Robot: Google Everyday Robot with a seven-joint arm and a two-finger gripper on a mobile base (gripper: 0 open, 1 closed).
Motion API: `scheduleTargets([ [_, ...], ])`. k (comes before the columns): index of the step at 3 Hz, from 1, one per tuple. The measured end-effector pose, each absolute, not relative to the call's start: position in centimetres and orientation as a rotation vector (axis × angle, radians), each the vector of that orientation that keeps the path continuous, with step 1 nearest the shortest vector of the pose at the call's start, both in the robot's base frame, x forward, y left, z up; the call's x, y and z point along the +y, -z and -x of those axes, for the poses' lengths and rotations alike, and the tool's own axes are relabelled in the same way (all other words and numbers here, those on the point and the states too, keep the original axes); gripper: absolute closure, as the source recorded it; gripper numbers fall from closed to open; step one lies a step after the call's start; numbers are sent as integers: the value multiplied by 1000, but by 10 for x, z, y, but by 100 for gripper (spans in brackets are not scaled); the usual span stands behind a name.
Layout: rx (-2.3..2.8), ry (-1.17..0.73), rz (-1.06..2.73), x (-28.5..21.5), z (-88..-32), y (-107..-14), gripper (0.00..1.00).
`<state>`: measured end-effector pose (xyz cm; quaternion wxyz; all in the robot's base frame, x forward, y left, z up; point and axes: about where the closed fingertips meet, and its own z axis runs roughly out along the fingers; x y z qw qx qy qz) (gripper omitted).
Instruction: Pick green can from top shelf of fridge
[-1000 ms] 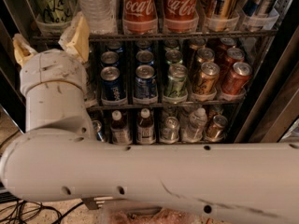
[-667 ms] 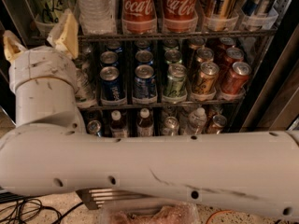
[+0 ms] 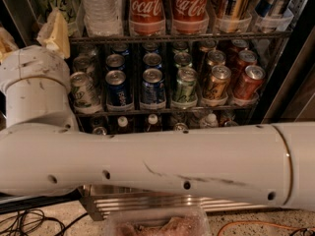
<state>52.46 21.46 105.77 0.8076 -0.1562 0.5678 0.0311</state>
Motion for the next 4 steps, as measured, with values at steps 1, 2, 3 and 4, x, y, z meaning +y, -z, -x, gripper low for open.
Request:
scheduleTargets([
  [1, 1205, -55, 320, 213, -531, -1062, 35],
  [2, 1186, -23, 298, 199, -532, -1072, 36],
  [3, 1171, -1, 279, 186, -532, -1081, 36],
  [4, 1171, -1, 279, 186, -532, -1081, 36],
])
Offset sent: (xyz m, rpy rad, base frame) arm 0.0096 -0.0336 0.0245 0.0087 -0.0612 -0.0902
